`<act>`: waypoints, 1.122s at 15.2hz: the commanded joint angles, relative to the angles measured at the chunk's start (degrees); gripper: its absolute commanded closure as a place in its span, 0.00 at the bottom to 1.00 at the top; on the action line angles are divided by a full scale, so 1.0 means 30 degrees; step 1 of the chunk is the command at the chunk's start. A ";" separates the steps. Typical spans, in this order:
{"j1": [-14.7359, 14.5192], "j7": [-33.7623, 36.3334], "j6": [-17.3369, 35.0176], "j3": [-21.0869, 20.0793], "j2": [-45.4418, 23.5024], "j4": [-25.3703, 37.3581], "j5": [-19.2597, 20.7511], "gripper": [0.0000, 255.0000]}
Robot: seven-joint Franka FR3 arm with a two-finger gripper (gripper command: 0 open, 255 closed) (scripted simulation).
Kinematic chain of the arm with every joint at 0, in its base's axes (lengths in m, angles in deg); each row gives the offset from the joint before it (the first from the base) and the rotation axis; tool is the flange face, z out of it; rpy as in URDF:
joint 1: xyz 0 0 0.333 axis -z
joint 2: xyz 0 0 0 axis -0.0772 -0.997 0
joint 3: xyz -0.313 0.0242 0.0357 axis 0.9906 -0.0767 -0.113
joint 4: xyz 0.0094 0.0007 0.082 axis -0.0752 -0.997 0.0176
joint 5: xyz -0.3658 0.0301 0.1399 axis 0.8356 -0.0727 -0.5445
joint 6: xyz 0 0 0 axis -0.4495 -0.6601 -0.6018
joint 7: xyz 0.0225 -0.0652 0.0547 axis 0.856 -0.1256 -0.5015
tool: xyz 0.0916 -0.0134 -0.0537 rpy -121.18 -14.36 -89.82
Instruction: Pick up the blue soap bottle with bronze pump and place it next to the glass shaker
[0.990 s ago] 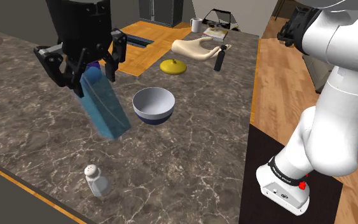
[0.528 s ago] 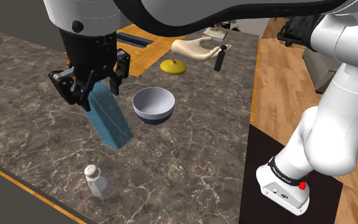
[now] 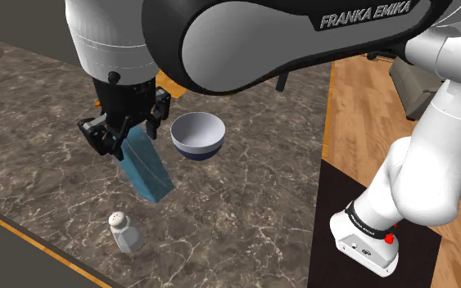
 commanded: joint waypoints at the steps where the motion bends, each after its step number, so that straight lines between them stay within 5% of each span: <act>1: 0.0058 0.0065 0.0531 0.0019 0.0067 -0.0571 -0.0008 1.00; 9: 0.0200 0.0391 0.2531 0.0106 0.0084 -0.2610 0.0127 1.00; 16: 0.0206 0.0392 0.2530 0.0100 0.0083 -0.2609 0.0129 1.00; 17: 0.0225 0.0359 0.2522 0.0106 0.0101 -0.2611 0.0112 0.00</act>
